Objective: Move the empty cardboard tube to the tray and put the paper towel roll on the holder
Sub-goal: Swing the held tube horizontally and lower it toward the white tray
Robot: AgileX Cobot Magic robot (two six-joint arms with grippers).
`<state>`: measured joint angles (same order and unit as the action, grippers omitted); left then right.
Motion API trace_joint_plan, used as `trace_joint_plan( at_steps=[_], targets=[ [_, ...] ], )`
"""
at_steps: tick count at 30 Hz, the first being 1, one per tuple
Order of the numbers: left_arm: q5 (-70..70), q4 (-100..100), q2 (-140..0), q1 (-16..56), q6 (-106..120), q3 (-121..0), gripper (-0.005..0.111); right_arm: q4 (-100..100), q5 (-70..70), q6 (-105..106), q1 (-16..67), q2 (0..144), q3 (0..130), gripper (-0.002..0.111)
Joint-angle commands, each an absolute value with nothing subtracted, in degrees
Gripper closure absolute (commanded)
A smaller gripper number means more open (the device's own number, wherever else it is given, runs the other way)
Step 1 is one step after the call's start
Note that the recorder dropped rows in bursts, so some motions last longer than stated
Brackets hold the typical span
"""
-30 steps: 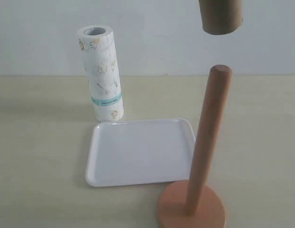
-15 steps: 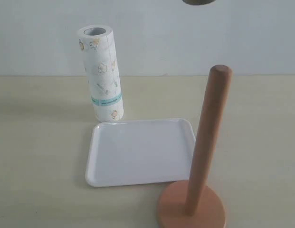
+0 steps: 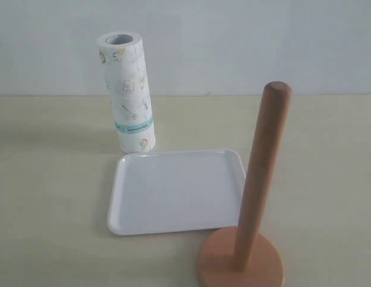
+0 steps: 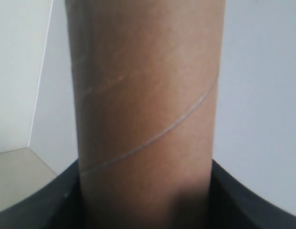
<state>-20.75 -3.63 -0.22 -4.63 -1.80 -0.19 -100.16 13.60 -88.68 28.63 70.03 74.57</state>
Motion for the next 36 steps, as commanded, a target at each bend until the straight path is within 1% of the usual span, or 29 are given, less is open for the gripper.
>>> trace_joint_plan(
  at_steps=[1, 4, 6, 8, 10, 14, 16, 18, 21, 27, 30, 36],
  targets=[
    [-20.6, -3.6, 0.0, -4.8, -1.6, 0.0, 0.103, -99.9, 7.8, -92.2, 28.6, 69.7, 74.7, 0.108],
    [-20.6, -3.6, 0.0, -4.8, -1.6, 0.0, 0.103, -99.9, 5.9, -92.8, 28.6, 69.7, 74.7, 0.108],
    [-20.6, -3.6, 0.0, -4.8, -1.6, 0.0, 0.103, -98.6, -1.2, -85.0, 28.6, 69.2, 74.7, 0.108],
    [-20.6, -3.6, 0.0, -4.8, -1.6, 0.0, 0.103, -83.5, -16.7, -59.1, 30.8, 68.7, 74.7, 0.108],
    [-20.6, -3.6, 0.0, -4.8, -1.6, 0.0, 0.103, -73.2, -28.7, -37.5, 32.8, 68.7, 75.4, 0.108],
    [-20.6, -3.6, 0.0, -4.8, -1.6, 0.0, 0.103, -49.2, -39.7, -1.3, 34.0, 68.9, 78.1, 0.108],
    [-20.6, -3.6, 0.0, -4.8, -1.6, 0.0, 0.103, -39.2, -43.9, 12.1, 34.0, 69.9, 80.6, 0.108],
    [-20.6, -3.6, 0.0, -4.8, -1.6, 0.0, 0.103, -33.4, -45.4, 19.9, 34.0, 70.5, 81.8, 0.108],
    [-20.6, -3.6, 0.0, -4.8, -1.6, 0.0, 0.103, -29.9, -46.5, 26.5, 34.7, 71.8, 81.9, 0.108],
    [-20.6, -3.6, 0.0, -4.8, -1.6, 0.0, 0.103, -30.4, -50.8, 29.1, 39.9, 77.4, 81.9, 0.108],
    [-20.6, -3.6, 0.0, -4.8, -1.6, 0.0, 0.103, -30.4, -50.1, 30.3, 42.3, 79.9, 81.9, 0.108],
    [-20.6, -3.6, 0.0, -4.8, -1.6, 0.0, 0.103, -28.9, -45.6, 30.7, 42.8, 83.5, 81.9, 0.108]
  ],
)
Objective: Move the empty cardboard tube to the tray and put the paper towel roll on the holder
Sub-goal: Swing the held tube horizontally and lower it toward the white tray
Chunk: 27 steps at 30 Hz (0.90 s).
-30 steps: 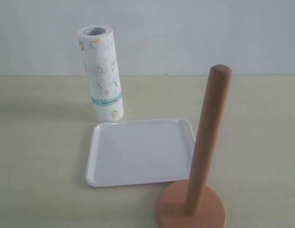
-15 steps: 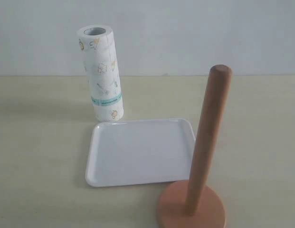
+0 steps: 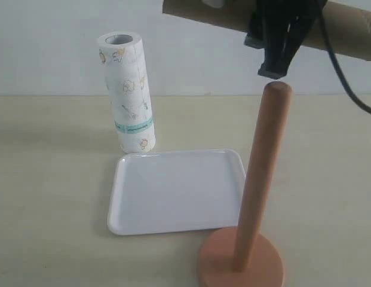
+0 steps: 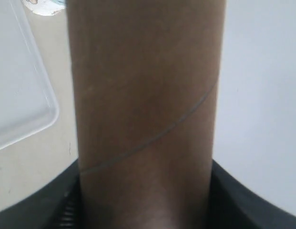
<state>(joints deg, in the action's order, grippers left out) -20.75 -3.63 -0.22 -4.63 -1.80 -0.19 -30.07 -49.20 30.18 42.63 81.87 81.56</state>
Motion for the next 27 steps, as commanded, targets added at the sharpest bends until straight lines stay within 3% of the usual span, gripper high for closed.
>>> trace_joint_plan(
  at_steps=[1, 27],
  targets=[
    [-20.6, -3.6, 0.0, -4.8, -1.6, 0.0, 0.103, -28.6, -45.0, 30.7, 42.9, 84.0, 81.9, 0.108],
    [-20.6, -3.6, 0.0, -4.8, -1.6, 0.0, 0.103, -27.6, -40.0, 30.3, 49.2, 96.5, 81.9, 0.108]
  ],
)
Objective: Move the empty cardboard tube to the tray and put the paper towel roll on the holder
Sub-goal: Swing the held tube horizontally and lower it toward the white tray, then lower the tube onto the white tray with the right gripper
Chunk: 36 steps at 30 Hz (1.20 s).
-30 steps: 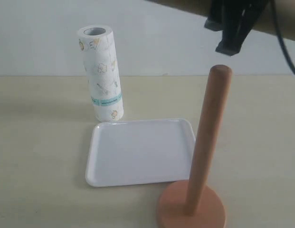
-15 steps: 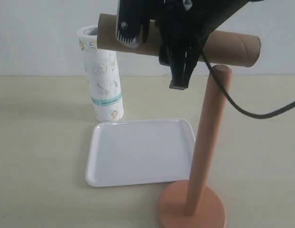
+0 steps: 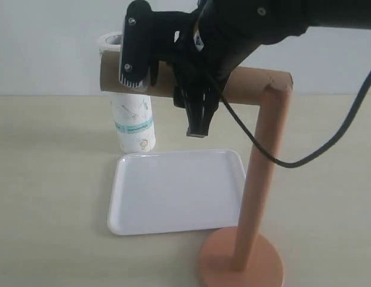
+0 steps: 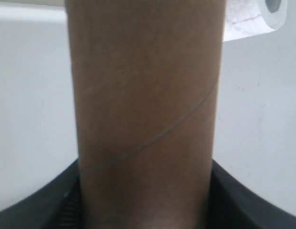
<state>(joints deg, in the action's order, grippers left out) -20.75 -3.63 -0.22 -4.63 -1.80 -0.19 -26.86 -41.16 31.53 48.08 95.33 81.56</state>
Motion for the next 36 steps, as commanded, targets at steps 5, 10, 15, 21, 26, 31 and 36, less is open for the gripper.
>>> trace_joint_plan(
  at_steps=[5, 10, 15, 21, 26, 31, 36],
  targets=[
    [-20.6, -3.6, 0.0, -4.8, -1.6, 0.0, 0.103, -27.7, -39.0, 29.7, 49.3, 97.6, 81.9, 0.108],
    [-20.6, -3.6, 0.0, -4.8, -1.6, 0.0, 0.103, -28.3, -39.7, 27.4, 49.3, 97.7, 81.9, 0.108],
    [-20.6, -3.6, 0.0, -4.8, -1.6, 0.0, 0.103, -29.0, -41.0, 26.5, 49.3, 97.9, 81.9, 0.108],
    [-20.6, -3.6, 0.0, -4.8, -1.6, 0.0, 0.103, -28.9, -42.0, 26.0, 49.3, 97.9, 81.8, 0.108],
    [-20.6, -3.6, 0.0, -4.8, -1.6, 0.0, 0.103, -29.0, -42.2, 26.0, 51.1, 99.3, 81.8, 0.108],
    [-20.6, -3.6, 0.0, -4.8, -1.6, 0.0, 0.103, -29.1, -42.2, 25.8, 51.5, 101.4, 81.8, 0.108],
    [-20.6, -3.6, 0.0, -4.8, -1.6, 0.0, 0.103, -29.1, -42.1, 25.5, 51.8, 103.1, 81.8, 0.108]
  ],
)
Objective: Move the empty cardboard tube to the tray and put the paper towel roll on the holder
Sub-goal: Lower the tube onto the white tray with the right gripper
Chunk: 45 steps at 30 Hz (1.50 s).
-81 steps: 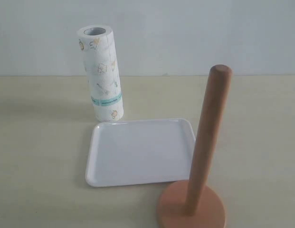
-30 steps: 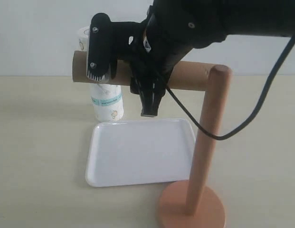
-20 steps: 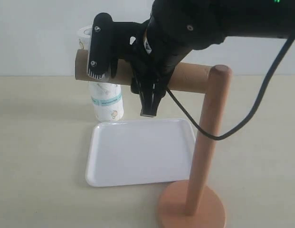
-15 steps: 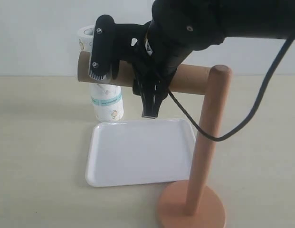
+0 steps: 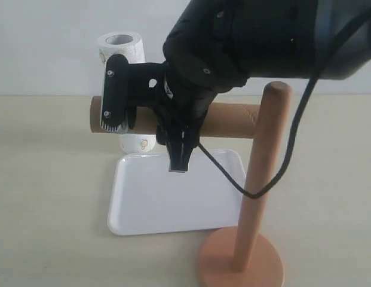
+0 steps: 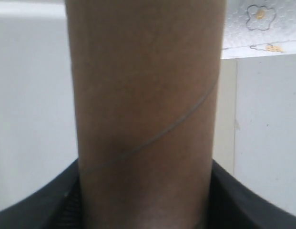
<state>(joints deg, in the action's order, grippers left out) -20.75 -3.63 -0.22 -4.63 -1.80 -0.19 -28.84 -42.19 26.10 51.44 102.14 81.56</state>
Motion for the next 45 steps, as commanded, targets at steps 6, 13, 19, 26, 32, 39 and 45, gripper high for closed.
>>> trace_joint_plan(
  at_steps=[6, 13, 19, 26, 32, 39, 45],
  targets=[
    [-20.6, -3.6, 0.0, -4.8, -1.6, 0.0, 0.103, -29.0, -42.4, 25.5, 52.5, 104.9, 81.8, 0.108],
    [-20.6, -3.6, 0.0, -4.8, -1.6, 0.0, 0.103, -29.1, -41.2, 25.5, 52.5, 109.1, 81.8, 0.108],
    [-20.6, -3.6, 0.0, -4.8, -1.6, 0.0, 0.103, -29.1, -37.0, 23.7, 52.4, 110.9, 81.8, 0.108],
    [-20.6, -3.6, 0.0, -4.8, -1.6, 0.0, 0.103, -29.1, -34.9, 22.2, 49.7, 114.4, 81.8, 0.108],
    [-20.6, -3.6, 0.0, -4.8, -1.6, 0.0, 0.103, -29.3, -33.7, 22.4, 49.6, 116.6, 81.9, 0.108],
    [-20.6, -3.6, 0.0, -4.8, -1.6, 0.0, 0.103, -28.9, -31.7, 20.9, 49.6, 116.6, 81.9, 0.108],
    [-20.6, -3.6, 0.0, -4.8, -1.6, 0.0, 0.103, -31.8, -36.8, 20.9, 49.8, 116.6, 82.4, 0.108]
  ],
)
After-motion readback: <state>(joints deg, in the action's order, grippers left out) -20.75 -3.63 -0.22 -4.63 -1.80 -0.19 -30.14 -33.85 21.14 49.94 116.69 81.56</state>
